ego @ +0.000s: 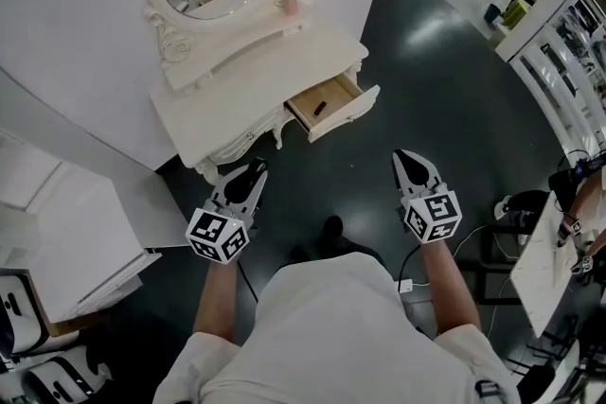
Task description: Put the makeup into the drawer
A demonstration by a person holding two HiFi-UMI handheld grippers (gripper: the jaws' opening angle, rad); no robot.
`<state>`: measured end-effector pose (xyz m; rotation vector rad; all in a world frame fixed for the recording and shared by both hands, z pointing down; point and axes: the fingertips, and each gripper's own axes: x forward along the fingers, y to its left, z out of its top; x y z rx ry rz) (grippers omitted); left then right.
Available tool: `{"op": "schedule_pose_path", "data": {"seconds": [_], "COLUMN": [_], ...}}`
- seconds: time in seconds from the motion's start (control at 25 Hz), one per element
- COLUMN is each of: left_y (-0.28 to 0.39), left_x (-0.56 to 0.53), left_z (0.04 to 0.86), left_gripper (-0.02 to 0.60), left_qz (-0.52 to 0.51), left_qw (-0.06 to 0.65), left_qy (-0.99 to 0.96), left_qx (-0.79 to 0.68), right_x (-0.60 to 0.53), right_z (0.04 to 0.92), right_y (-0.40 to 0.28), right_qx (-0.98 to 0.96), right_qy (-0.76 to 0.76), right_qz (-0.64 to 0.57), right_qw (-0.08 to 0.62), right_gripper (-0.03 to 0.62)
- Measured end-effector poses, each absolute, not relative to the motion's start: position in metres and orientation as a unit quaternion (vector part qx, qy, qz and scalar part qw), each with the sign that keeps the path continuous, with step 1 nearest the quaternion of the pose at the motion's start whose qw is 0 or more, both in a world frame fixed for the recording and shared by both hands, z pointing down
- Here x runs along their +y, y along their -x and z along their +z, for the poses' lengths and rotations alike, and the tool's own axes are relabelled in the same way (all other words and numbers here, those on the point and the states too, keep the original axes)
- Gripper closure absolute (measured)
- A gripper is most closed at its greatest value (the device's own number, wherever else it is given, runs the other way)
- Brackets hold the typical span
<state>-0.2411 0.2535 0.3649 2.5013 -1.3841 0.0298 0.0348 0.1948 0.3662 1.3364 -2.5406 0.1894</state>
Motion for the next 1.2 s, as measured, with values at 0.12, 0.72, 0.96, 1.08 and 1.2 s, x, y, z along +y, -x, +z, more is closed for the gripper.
{"op": "schedule_pose_path", "data": {"seconds": [0.12,0.72,0.96,1.08,1.2], "left_y": [0.239,0.236,0.225,0.217,0.206], "left_x": [0.247,0.158,0.118,0.101,0.086], "left_z": [0.370,0.378,0.386,0.389,0.390], "left_gripper": [0.505,0.505,0.505,0.505,0.505], "left_qz": [0.012,0.032,0.035,0.039,0.042], "left_qw": [0.146,0.149,0.161,0.165,0.166], "left_qy": [-0.866,-0.851,-0.844,-0.839,-0.836], "left_qx": [-0.478,-0.503,-0.511,-0.516,-0.522], "right_x": [0.188,0.090,0.045,0.026,0.008], "right_z": [0.371,0.390,0.397,0.398,0.401], "right_y": [-0.034,-0.024,-0.024,-0.027,-0.034], "right_qx": [-0.874,-0.892,-0.899,-0.903,-0.907], "right_qy": [-0.462,-0.425,-0.409,-0.397,-0.387], "right_qz": [0.072,0.080,0.087,0.084,0.081], "right_qw": [0.130,0.130,0.134,0.137,0.143], "right_gripper": [0.565,0.565,0.565,0.565,0.565]}}
